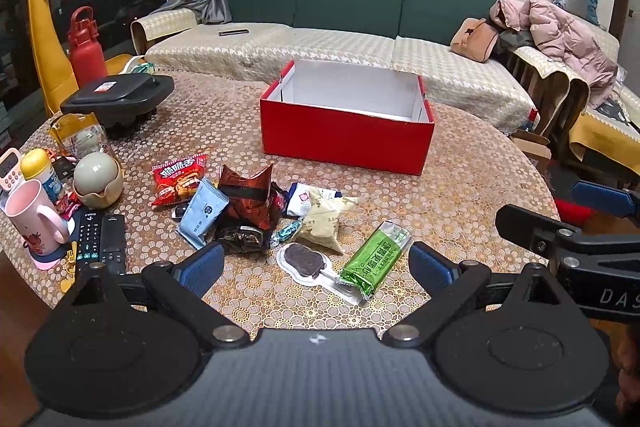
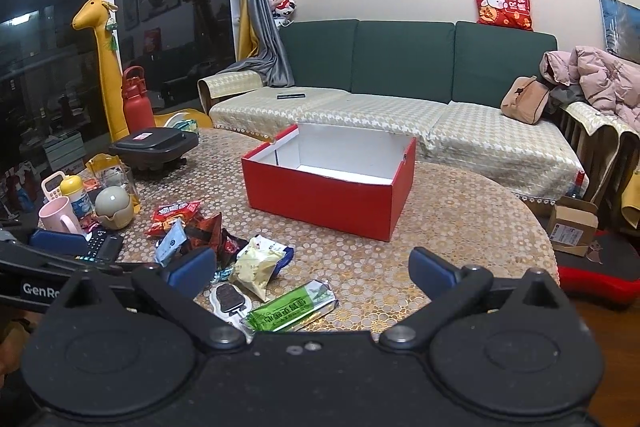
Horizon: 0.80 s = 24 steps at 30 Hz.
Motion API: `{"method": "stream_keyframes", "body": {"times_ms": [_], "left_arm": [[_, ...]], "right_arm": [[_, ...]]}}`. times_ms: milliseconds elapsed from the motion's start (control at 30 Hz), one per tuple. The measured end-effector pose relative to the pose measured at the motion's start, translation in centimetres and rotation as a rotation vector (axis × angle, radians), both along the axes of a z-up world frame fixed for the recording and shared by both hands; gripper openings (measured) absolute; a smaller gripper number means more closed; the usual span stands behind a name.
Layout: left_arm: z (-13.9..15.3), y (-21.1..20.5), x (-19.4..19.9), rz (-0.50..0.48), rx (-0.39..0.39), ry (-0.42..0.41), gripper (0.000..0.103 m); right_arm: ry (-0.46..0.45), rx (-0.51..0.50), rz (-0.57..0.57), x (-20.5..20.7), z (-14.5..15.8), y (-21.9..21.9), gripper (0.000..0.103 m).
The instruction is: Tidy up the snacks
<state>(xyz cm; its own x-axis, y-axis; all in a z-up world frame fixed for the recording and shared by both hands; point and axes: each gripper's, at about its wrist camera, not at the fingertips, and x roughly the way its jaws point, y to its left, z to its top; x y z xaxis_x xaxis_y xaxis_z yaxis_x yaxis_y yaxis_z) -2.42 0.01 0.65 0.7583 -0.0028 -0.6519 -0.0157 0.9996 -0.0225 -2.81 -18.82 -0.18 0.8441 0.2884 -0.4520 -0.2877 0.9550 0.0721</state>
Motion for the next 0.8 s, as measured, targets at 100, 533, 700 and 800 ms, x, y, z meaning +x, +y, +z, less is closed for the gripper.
{"method": "stream_keyframes", "body": {"times_ms": [100, 533, 700, 800], "left_arm": [[0.04, 0.24, -0.05, 0.001, -0.007, -0.008, 0.099], [0.24, 0.55, -0.21, -0.002, -0.023, -0.036, 0.099], [0.4, 0.51, -0.38, -0.006, -0.027, -0.046, 0.099], [0.41, 0.45, -0.4, -0.007, -0.028, -0.046, 0.099]], "right_arm": [[0.0, 0.001, -0.013, 0.01, -0.02, -0.05, 0.102], [0.004, -0.003, -0.04, 0.07, -0.05, -0.24, 0.102], [0.004, -0.001, -0.043, 0.1, -0.03, -0.29, 0.102], [0.004, -0.002, -0.041, 0.09, -0.02, -0.3, 0.102]]}}
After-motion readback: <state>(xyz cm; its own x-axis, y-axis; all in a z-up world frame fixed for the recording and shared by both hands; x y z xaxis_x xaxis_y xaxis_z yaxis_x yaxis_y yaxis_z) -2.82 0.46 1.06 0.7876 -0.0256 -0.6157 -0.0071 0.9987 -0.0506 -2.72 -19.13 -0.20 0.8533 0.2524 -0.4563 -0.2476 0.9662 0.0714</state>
